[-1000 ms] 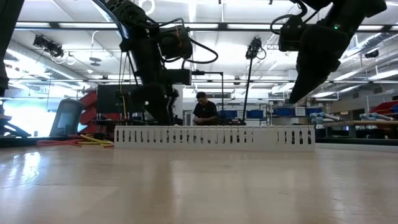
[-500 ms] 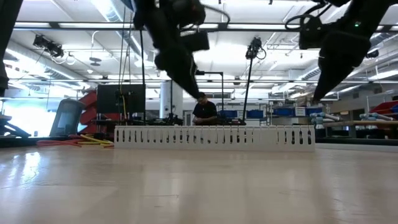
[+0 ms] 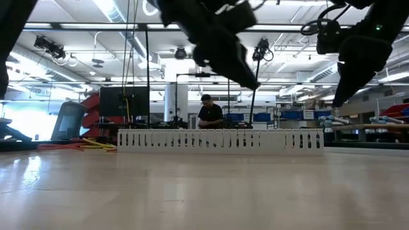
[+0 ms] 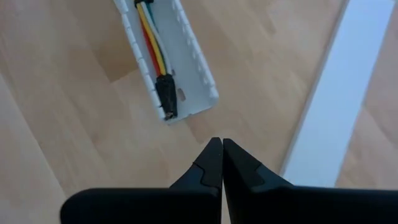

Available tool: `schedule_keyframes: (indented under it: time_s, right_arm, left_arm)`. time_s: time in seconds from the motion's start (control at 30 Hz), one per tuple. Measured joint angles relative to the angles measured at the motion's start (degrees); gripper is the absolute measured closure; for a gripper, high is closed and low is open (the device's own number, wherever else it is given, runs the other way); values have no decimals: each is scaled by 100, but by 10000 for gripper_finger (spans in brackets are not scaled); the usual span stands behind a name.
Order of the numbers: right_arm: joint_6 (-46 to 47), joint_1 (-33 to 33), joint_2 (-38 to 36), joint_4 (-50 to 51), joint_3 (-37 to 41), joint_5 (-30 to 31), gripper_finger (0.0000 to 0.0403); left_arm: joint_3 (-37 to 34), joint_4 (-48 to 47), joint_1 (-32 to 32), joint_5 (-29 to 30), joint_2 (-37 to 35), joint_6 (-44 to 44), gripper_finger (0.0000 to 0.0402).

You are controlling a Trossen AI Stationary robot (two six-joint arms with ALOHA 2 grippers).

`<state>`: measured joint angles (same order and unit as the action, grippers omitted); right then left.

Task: Ziptie cables
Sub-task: Close the white cable duct

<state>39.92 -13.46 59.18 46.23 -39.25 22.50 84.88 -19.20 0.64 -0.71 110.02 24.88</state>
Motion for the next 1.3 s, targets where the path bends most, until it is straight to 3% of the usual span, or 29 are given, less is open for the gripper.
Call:
schedule_keyframes:
  time_s: [0.27, 0.43, 0.73, 0.9, 1.13, 1.3]
  right_arm:
    - [631, -418, 4, -360, 364, 3, 403]
    - [936, -716, 4, -397, 462, 127, 403]
    - [1261, -1008, 4, -346, 532, 325, 403]
    - [1408, -1099, 4, -349, 532, 438, 403]
    - [1509, -1278, 4, -370, 532, 494, 403]
    - [1596, -1350, 4, -369, 532, 497, 403]
  left_arm:
    - [1838, -564, 28, -33, 1525, 179, 199]
    - [2490, -763, 154, -42, 2010, 118, 197]
    - [2596, -375, 191, 176, 2067, -165, 188]
    - [2594, -94, 186, 238, 2067, -908, 188]
    - [2590, -566, 184, 259, 2104, -996, 184]
    - [2592, -903, 145, 383, 2269, -995, 153]
